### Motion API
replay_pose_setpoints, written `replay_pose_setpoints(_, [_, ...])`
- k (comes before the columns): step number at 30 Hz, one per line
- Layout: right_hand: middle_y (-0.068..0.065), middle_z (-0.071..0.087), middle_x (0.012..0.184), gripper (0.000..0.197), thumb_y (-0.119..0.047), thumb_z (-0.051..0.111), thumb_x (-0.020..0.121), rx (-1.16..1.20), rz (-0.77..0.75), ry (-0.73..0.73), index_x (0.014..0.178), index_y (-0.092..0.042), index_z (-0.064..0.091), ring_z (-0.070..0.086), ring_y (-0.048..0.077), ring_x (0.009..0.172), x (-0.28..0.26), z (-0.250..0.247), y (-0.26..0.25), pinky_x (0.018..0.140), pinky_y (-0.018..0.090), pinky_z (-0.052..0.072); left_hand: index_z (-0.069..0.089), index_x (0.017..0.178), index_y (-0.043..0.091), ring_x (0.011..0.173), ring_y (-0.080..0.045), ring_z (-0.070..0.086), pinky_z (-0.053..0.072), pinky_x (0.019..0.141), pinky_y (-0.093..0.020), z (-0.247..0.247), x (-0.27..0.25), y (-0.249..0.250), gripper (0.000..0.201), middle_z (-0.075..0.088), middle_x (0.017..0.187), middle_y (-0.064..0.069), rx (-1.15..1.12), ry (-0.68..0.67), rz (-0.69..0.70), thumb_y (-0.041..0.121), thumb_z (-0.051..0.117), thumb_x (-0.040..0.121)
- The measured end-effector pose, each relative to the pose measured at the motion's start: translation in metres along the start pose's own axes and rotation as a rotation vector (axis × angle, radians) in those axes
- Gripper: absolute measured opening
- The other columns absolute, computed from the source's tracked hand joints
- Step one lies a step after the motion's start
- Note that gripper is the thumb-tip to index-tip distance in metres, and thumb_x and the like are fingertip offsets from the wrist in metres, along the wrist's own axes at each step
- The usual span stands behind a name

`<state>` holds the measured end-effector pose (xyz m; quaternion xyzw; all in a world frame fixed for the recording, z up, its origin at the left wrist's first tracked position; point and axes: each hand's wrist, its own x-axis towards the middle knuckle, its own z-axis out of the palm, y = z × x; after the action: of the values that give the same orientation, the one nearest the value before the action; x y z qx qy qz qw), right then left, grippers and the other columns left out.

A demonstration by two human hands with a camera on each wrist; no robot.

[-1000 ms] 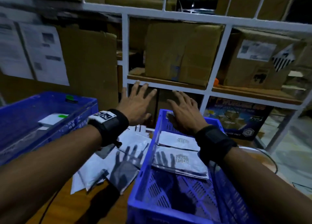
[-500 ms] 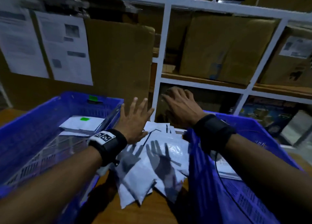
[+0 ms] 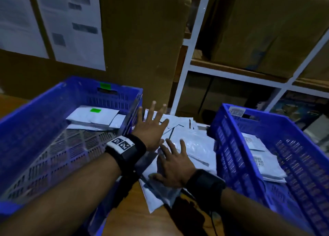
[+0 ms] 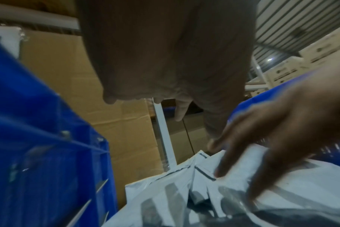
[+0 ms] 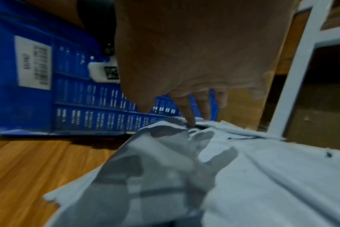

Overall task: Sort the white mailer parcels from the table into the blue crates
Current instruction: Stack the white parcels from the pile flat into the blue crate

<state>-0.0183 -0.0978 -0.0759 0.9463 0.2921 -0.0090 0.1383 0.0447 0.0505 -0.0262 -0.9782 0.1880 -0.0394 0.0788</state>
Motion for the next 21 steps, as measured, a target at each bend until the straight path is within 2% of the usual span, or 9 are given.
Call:
replay_pose_setpoints(3, [0.023, 0.021, 0.158, 0.116, -0.087, 0.024, 0.073, -0.014, 0.055, -0.102, 0.148, 0.001, 0.032, 0.002, 0.043, 0.149, -0.006, 0.023, -0.018, 0.105, 0.075, -0.01, 0.021, 0.155, 0.031, 0.142, -0.041, -0.035, -0.016, 0.108, -0.072, 0.001, 0.001, 0.001, 0.073, -0.034, 0.159, -0.008, -0.004, -0.005, 0.014, 0.057, 0.052, 0.094])
replay_pose_setpoints(5, [0.025, 0.027, 0.156, 0.11, -0.08, 0.041, 0.074, -0.025, 0.099, -0.135, 0.145, 0.003, 0.038, 0.007, 0.045, 0.148, -0.004, 0.033, -0.018, 0.105, 0.076, -0.003, 0.023, 0.154, 0.03, 0.143, -0.042, -0.034, -0.016, 0.109, -0.072, 0.002, 0.001, 0.0, 0.072, -0.033, 0.16, -0.009, -0.009, -0.012, 0.011, 0.057, 0.053, 0.094])
replay_pose_setpoints(7, [0.023, 0.026, 0.156, 0.097, -0.069, 0.052, 0.08, -0.037, 0.118, -0.097, 0.145, 0.001, 0.037, 0.007, 0.044, 0.148, -0.001, 0.03, -0.011, 0.106, 0.077, 0.0, 0.023, 0.154, 0.029, 0.144, -0.042, -0.032, -0.014, 0.11, -0.072, 0.001, 0.0, 0.0, 0.071, -0.031, 0.161, -0.009, -0.011, -0.019, 0.017, 0.055, 0.052, 0.095])
replay_pose_setpoints(10, [0.016, 0.012, 0.161, 0.091, -0.063, 0.05, 0.087, -0.055, 0.11, -0.058, 0.153, -0.007, 0.023, -0.006, 0.038, 0.15, 0.002, 0.012, 0.007, 0.109, 0.073, -0.007, 0.018, 0.157, 0.026, 0.144, -0.041, -0.032, -0.009, 0.11, -0.073, 0.001, -0.002, 0.001, 0.075, -0.03, 0.161, -0.009, -0.039, -0.054, 0.043, 0.059, 0.047, 0.096])
replay_pose_setpoints(12, [0.012, 0.011, 0.163, 0.086, -0.066, 0.046, 0.086, -0.054, 0.12, -0.016, 0.152, -0.015, 0.027, -0.009, 0.036, 0.15, 0.005, -0.001, 0.022, 0.109, 0.072, -0.008, 0.009, 0.159, 0.025, 0.143, -0.039, -0.035, -0.01, 0.109, -0.074, 0.001, -0.003, 0.0, 0.095, -0.032, 0.16, -0.007, -0.093, -0.131, 0.079, 0.074, 0.046, 0.087])
replay_pose_setpoints(14, [0.011, 0.011, 0.163, 0.081, -0.07, 0.037, 0.086, -0.023, 0.137, 0.004, 0.146, -0.015, 0.037, -0.01, 0.035, 0.15, 0.005, -0.014, 0.038, 0.109, 0.072, -0.007, -0.003, 0.158, 0.026, 0.142, -0.037, -0.037, -0.019, 0.108, -0.072, -0.001, -0.004, 0.0, 0.117, -0.036, 0.158, -0.005, -0.124, -0.198, 0.109, 0.084, 0.053, 0.073])
replay_pose_setpoints(16, [0.01, 0.01, 0.163, 0.082, -0.073, 0.033, 0.086, -0.011, 0.142, 0.01, 0.142, -0.014, 0.042, -0.011, 0.034, 0.15, 0.004, -0.027, 0.055, 0.109, 0.072, -0.007, -0.012, 0.157, 0.026, 0.141, -0.037, -0.037, -0.021, 0.106, -0.067, -0.002, -0.005, 0.0, 0.131, -0.038, 0.157, -0.005, -0.103, -0.224, 0.101, 0.082, 0.064, 0.067])
replay_pose_setpoints(18, [0.007, 0.009, 0.164, 0.082, -0.075, 0.033, 0.086, 0.001, 0.15, 0.027, 0.141, -0.015, 0.042, -0.013, 0.033, 0.15, 0.002, -0.037, 0.069, 0.11, 0.072, -0.007, -0.016, 0.156, 0.023, 0.142, -0.039, -0.035, -0.019, 0.108, -0.067, 0.0, -0.005, 0.003, 0.136, -0.037, 0.158, -0.007, -0.052, -0.222, 0.077, 0.078, 0.07, 0.065])
replay_pose_setpoints(21, [0.002, 0.01, 0.164, 0.079, -0.075, 0.037, 0.084, 0.066, 0.145, 0.049, 0.138, -0.018, 0.045, -0.013, 0.029, 0.15, -0.002, -0.053, 0.085, 0.111, 0.07, -0.009, -0.016, 0.156, 0.02, 0.145, -0.041, -0.029, -0.011, 0.111, -0.069, 0.001, -0.003, 0.013, 0.128, -0.031, 0.16, -0.01, -0.001, -0.154, 0.033, 0.071, 0.068, 0.075])
